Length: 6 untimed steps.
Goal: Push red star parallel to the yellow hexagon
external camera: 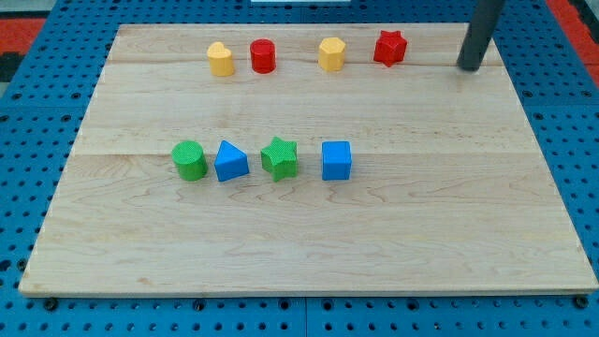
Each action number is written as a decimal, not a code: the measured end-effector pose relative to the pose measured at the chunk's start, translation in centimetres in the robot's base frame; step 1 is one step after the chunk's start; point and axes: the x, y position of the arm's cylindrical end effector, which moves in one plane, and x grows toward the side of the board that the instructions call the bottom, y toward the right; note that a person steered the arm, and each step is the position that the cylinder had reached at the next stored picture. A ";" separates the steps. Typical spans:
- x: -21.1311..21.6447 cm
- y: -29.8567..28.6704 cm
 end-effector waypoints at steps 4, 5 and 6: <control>-2.6 -11.4; -1.4 -11.4; -1.0 -10.7</control>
